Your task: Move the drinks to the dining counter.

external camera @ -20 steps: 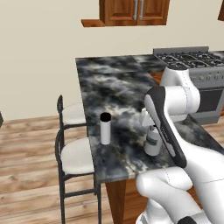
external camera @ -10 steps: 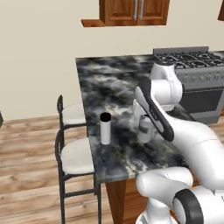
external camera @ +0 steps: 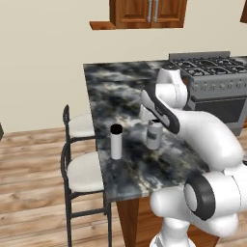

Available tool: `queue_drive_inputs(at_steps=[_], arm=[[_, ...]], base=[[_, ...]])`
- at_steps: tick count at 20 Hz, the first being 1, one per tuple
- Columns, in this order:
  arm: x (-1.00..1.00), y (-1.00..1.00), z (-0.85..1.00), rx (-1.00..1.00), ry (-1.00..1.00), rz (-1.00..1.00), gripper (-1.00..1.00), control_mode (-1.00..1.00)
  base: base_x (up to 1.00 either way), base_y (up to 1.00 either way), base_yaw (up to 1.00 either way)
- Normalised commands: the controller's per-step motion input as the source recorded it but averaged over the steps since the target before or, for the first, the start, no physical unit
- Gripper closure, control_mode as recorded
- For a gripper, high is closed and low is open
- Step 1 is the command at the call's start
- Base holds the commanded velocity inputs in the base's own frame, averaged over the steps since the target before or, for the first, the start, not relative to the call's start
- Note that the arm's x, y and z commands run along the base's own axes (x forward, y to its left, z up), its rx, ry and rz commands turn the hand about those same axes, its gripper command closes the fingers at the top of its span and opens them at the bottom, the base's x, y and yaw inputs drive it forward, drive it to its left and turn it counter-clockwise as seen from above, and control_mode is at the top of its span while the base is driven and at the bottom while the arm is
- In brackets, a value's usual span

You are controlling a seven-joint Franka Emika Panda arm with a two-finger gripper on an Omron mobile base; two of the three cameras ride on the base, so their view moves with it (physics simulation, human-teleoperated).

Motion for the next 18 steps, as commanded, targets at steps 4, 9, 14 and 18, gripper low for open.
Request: queue_drive_inputs(at_steps=[4,9,14,18], arm=[[0.3,0.0,-0.45,0.0,0.0,0.0,1.0,-1.0],[0.23,0.0,-0.47,0.0,0.0,0.0,1.0,-1.0],[0.13,0.0,-0.46,0.0,0.0,0.0,1.0,-1.0],[0.04,0.0,-0.41,0.0,0.0,0.0,1.0,-1.0]], base=[[0.0,0.0,0.0],[0.0,0.0,0.0],[0.0,0.0,0.0],[0.0,0.0,0.0]])
